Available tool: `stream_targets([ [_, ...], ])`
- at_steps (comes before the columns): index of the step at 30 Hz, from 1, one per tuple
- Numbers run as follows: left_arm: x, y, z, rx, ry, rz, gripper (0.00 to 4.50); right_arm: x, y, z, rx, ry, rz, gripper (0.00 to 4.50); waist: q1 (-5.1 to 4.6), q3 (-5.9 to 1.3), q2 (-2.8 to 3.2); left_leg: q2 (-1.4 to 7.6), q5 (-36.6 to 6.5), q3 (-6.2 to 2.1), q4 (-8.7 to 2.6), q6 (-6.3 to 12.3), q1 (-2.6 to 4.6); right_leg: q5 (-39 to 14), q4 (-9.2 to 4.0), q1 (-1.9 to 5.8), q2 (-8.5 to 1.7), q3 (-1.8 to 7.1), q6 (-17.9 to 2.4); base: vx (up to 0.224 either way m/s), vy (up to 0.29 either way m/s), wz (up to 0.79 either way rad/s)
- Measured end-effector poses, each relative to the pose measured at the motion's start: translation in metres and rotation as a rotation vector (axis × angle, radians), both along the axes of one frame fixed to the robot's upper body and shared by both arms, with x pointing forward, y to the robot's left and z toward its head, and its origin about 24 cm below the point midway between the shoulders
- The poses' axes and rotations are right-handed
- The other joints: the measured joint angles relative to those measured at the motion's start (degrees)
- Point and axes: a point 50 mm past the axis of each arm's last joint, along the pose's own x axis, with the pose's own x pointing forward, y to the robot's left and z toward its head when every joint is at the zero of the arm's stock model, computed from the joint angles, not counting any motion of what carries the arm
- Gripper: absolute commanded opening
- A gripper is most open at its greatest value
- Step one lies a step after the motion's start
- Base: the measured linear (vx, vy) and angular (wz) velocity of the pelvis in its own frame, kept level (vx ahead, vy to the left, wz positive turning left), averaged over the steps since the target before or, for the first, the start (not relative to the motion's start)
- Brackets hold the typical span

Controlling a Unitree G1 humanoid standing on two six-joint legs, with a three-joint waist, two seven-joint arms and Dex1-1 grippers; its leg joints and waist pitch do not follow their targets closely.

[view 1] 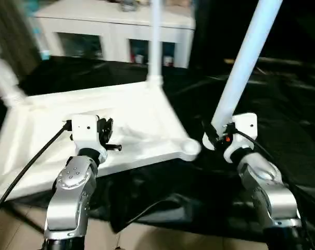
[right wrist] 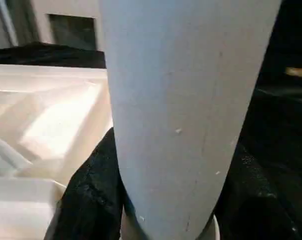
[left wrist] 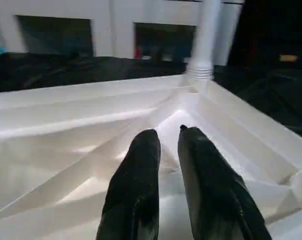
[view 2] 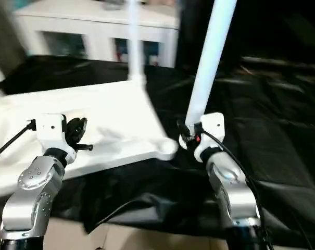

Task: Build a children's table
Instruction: Rotate table base

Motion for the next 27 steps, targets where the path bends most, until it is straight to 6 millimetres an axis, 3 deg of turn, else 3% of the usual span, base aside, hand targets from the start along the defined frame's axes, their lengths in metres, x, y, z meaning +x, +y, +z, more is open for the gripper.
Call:
stream_targets([
  [2, 0.000, 0.000, 0.000, -0.001, 0.002, 0.000, 0.88, 0.001, 0.001, 0.002, 0.000, -0.011, 0.003, 1.90, -0.28, 0.45, 0.21, 0.22, -0.12, 0.09, 0.00, 0.19, 0.00, -0.32, -1.31, 1.97, -0.28, -1.53, 0.52, 0.004, 0.022, 0.67],
  [3, 0.000, 0.000, -0.001, -0.003, 0.002, -0.001, 0.88, 0.001, 0.001, 0.001, 0.000, -0.010, 0.004, 1.90, -0.53, 0.57, 0.27, 0.44, -0.15, 0.38, -0.01, 0.24, 0.39, -0.48, -1.87, 2.80, -0.32, -1.83, 0.79, 0.045, 0.025, 0.73],
  [5, -0.003, 0.004, -0.004, -0.005, 0.016, 0.013, 0.88, 0.002, 0.008, 0.003, 0.023, -0.014, 0.018, 1.90, -0.42, 0.82, 0.08, 0.37, -0.15, 1.41, -0.34, 0.22, 1.75, -1.66, -0.72, 2.74, 0.59, 1.27, -0.71, 0.078, 0.014, 0.39],
  [7, -0.003, 0.007, -0.004, 0.007, 0.019, 0.021, 0.88, 0.002, 0.010, 0.003, 0.037, -0.015, 0.021, 1.90, -0.67, 0.69, -0.36, -0.78, -0.27, 2.07, -0.23, 0.49, 3.24, -2.75, 1.75, 2.14, 1.17, 4.51, -2.56, 0.108, 0.027, -0.01],
  [8, -0.003, 0.006, -0.004, 0.006, 0.019, 0.018, 0.88, 0.002, 0.009, 0.003, 0.036, -0.015, 0.019, 1.90, -1.12, 0.57, -0.74, -1.30, -0.42, 2.14, -0.25, 0.74, 3.72, -2.78, 2.35, 1.75, 1.12, 5.24, -2.46, 0.122, 0.026, -0.04],
  [9, -0.003, 0.003, -0.005, 0.006, 0.020, 0.006, 0.88, 0.000, 0.006, 0.001, 0.031, -0.009, 0.009, 1.90, -1.62, 0.33, -1.13, -1.70, -0.52, 2.39, -0.46, 0.85, 3.91, -2.87, 2.13, 1.86, 1.04, 6.34, -0.16, 0.123, -0.010, 0.00],
  [10, -0.003, 0.000, -0.005, 0.001, 0.019, -0.003, 0.88, -0.001, 0.001, -0.001, 0.022, -0.002, -0.003, 1.90, -1.51, 0.02, -1.15, -1.68, -0.56, 2.58, -0.76, 0.90, 3.61, -2.81, 1.67, 2.13, 1.09, 6.48, 1.11, 0.167, -0.033, 0.06],
  [11, -0.003, -0.005, -0.005, -0.006, 0.021, -0.018, 0.88, -0.003, -0.005, -0.003, 0.016, 0.004, -0.022, 1.90, -1.24, -0.29, -0.79, -1.61, -1.18, 2.47, -0.16, 2.60, 2.66, -2.76, 0.81, 2.26, 1.41, 6.42, 1.11, 0.167, -0.033, 0.06],
  [12, -0.002, -0.014, -0.004, -0.020, 0.018, -0.047, 0.88, -0.005, -0.012, -0.006, 0.014, 0.015, -0.052, 1.90, -0.68, -0.70, -0.28, -1.54, -1.62, 2.15, 1.41, 5.81, 1.21, -2.78, 0.06, 2.29, 1.80, 6.39, 1.17, 0.203, -0.018, 0.05],
  [13, -0.002, -0.015, -0.004, -0.025, 0.017, -0.051, 0.88, -0.005, -0.016, -0.006, 0.010, 0.016, -0.065, 1.90, -0.58, -1.12, 0.36, -1.49, -0.92, 1.78, 1.69, 6.95, 0.02, -2.86, -0.27, 2.30, 2.35, 6.29, 1.41, 0.176, 0.020, 0.05],
  [14, -0.002, -0.013, -0.004, -0.026, 0.017, -0.042, 0.88, -0.005, -0.015, -0.007, 0.016, 0.016, -0.067, 1.90, -0.62, -1.51, 0.74, -1.35, -0.95, 0.98, 1.76, 6.37, -0.35, -2.95, 0.10, 1.99, 2.91, 5.99, 1.87, 0.176, 0.020, 0.05],
  [15, -0.003, -0.006, -0.004, -0.021, 0.021, -0.020, 0.88, -0.003, -0.009, -0.005, 0.032, 0.010, -0.056, 1.90, -1.04, -1.67, 0.46, -1.55, -1.32, -0.18, 1.65, 3.32, -0.16, -3.35, 2.82, -0.06, 2.84, 6.26, 1.97, 0.170, -0.027, -0.13],
  [16, -0.004, 0.003, -0.006, -0.014, 0.033, 0.012, 0.88, -0.002, 0.003, -0.003, 0.044, 0.004, -0.015, 1.90, -1.30, -1.70, 0.33, -2.19, -1.41, -1.68, 1.60, 2.52, 0.02, -2.72, 6.62, -2.88, 2.31, 6.66, 2.39, 0.080, -0.075, -0.45],
  [17, -0.005, 0.008, -0.008, -0.009, 0.040, 0.030, 0.88, -0.002, 0.011, -0.003, 0.053, 0.003, 0.008, 1.90, -1.43, -1.70, 0.23, -3.22, -1.39, -3.68, 1.25, 2.44, 0.67, -1.84, 7.76, -5.00, 1.98, 7.14, 3.59, 0.080, -0.075, -0.45],
  [18, -0.004, 0.009, -0.007, -0.012, 0.033, 0.033, 0.88, -0.003, 0.013, -0.003, 0.051, 0.003, 0.017, 1.90, -2.14, -1.69, -0.26, -4.77, -1.20, -5.06, 1.18, 2.09, 1.26, 0.73, 5.82, -7.15, 1.27, 8.88, 4.86, -0.119, -0.035, -0.47],
  [19, -0.002, 0.005, -0.002, -0.016, 0.013, 0.021, 0.88, -0.003, 0.009, -0.002, 0.043, -0.003, 0.006, 1.90, -2.54, -1.93, -1.59, -6.49, -1.20, -4.93, 1.77, 2.09, 0.94, 2.81, 2.47, -7.89, -0.12, 10.97, 3.03, -0.188, 0.006, -0.05],
  [20, 0.000, 0.000, 0.000, -0.025, 0.004, 0.008, 0.88, -0.004, 0.000, -0.002, 0.028, -0.001, -0.018, 1.90, -3.15, -1.78, -2.10, -6.79, -1.36, -4.27, 2.53, 2.20, 0.34, 3.33, 3.13, -8.37, -0.57, 11.73, 3.74, -0.188, 0.006, -0.05],
  [21, 0.001, -0.013, 0.000, -0.030, 0.002, -0.032, 0.88, -0.007, -0.010, -0.007, 0.021, 0.016, -0.053, 1.90, -3.17, -1.74, -2.10, -6.04, -1.68, -2.75, 2.03, 2.73, 0.18, 3.57, 2.54, -8.24, -0.37, 11.51, 3.64, -0.086, 0.012, 0.22],
  [22, 0.001, -0.016, 0.000, -0.023, 0.003, -0.041, 0.88, -0.007, -0.015, -0.007, 0.016, 0.018, -0.072, 1.90, -3.36, -1.90, -1.67, -5.30, -1.89, -1.96, 1.15, 2.51, 0.33, 4.08, 2.01, -8.23, -0.11, 11.18, 3.42, 0.000, 0.000, 0.00],
  [23, 0.001, -0.015, 0.000, -0.011, 0.007, -0.036, 0.88, -0.007, -0.016, -0.007, 0.019, 0.018, -0.081, 1.90, -3.68, -1.86, -1.64, -4.54, -1.73, -1.63, 0.48, 0.82, 0.31, 4.61, 1.41, -8.18, 0.23, 10.66, 3.10, 0.000, 0.000, 0.00],
  [24, 0.001, -0.011, -0.002, 0.007, 0.017, -0.019, 0.88, -0.007, -0.016, -0.007, 0.021, 0.016, -0.079, 1.90, -3.65, -1.79, -1.63, -3.66, -1.46, -1.62, 0.58, 0.11, 0.14, 5.18, 0.55, -7.90, 1.09, 10.04, 2.32, 0.000, 0.000, 0.00],
  [25, 0.001, -0.008, -0.003, 0.020, 0.023, -0.006, 0.88, -0.006, -0.013, -0.007, 0.030, 0.015, -0.075, 1.90, -3.70, -1.74, -1.43, -3.13, -1.22, -1.90, 0.70, -0.29, 0.34, 5.46, 0.14, -7.61, 1.28, 8.95, 0.89, -0.048, -0.059, -0.05],
  [26, 0.001, -0.005, -0.004, 0.023, 0.026, 0.006, 0.88, -0.006, -0.008, -0.007, 0.031, 0.015, -0.055, 1.90, -3.90, -1.63, -1.24, -2.49, -1.24, -2.22, 0.66, -0.21, 0.50, 5.46, 0.28, -7.47, 1.46, 7.78, -1.40, -0.048, -0.059, -0.05],
  [27, 0.001, -0.002, -0.004, 0.022, 0.026, 0.020, 0.88, -0.006, -0.003, -0.007, 0.034, 0.016, -0.031, 1.90, -3.89, -1.43, -0.85, -1.66, -0.93, -2.61, 0.59, -0.23, 0.64, 5.15, 0.49, -7.18, 1.94, 6.54, -4.94, -0.072, -0.068, -0.02],
])
